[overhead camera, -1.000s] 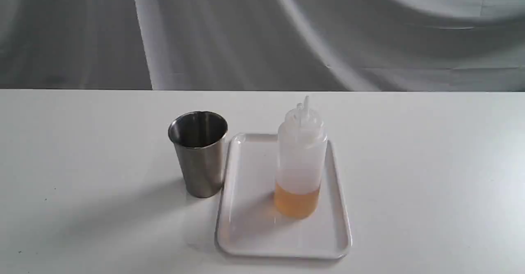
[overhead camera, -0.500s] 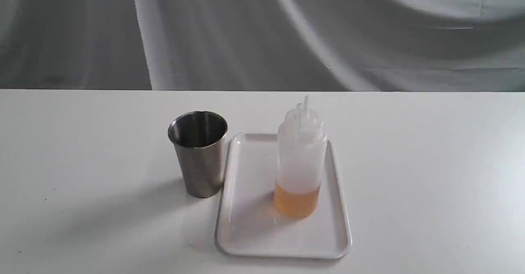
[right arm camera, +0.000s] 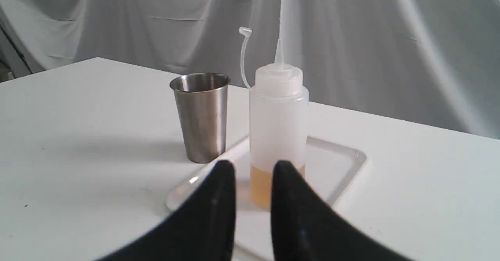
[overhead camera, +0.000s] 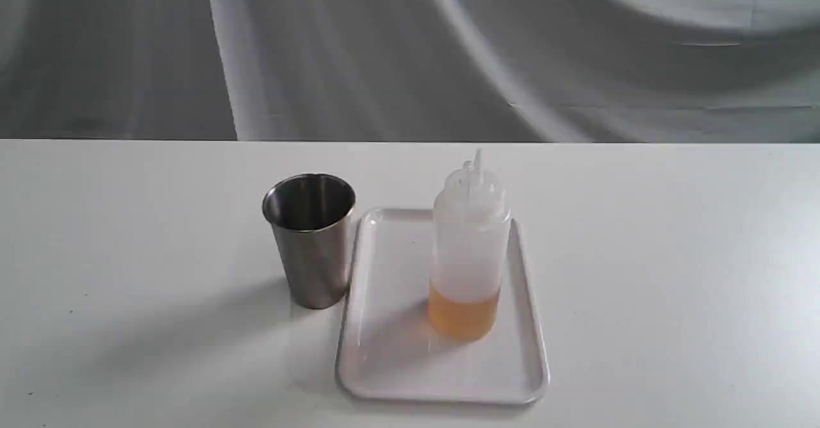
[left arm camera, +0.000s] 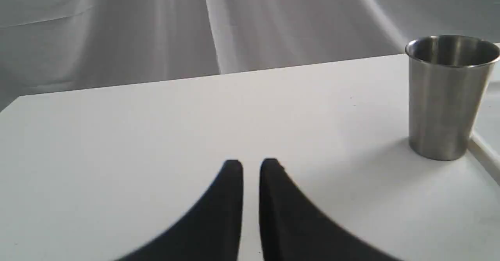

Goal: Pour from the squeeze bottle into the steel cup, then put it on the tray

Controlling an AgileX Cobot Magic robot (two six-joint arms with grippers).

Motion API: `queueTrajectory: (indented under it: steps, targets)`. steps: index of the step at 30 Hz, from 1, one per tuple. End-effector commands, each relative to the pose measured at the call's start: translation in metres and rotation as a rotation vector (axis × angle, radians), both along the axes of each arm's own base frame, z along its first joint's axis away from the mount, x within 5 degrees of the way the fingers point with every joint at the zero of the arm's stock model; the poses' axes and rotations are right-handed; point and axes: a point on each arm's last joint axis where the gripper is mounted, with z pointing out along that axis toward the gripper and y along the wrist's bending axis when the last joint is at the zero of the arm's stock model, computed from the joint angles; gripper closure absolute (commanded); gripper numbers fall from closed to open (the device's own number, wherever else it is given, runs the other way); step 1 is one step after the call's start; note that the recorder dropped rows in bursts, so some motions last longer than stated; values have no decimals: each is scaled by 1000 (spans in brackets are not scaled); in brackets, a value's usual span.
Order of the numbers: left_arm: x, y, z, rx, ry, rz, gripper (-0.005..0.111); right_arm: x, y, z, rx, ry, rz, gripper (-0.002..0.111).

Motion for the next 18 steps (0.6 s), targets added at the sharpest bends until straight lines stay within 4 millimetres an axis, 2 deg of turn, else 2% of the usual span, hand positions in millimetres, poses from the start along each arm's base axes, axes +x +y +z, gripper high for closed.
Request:
queueTrajectory:
  steps: [1,8,18]
  targets:
    - [0,0,-1,1,-8,-4,98,0,-1,-3,-39,13,-6,108]
    - [0,0,-1,1,-8,-4,98,0,-7,-17,-92,158,-87,108]
    - [0,0,-1,1,-8,-4,98,0,-14,-19,16,218,-266,108]
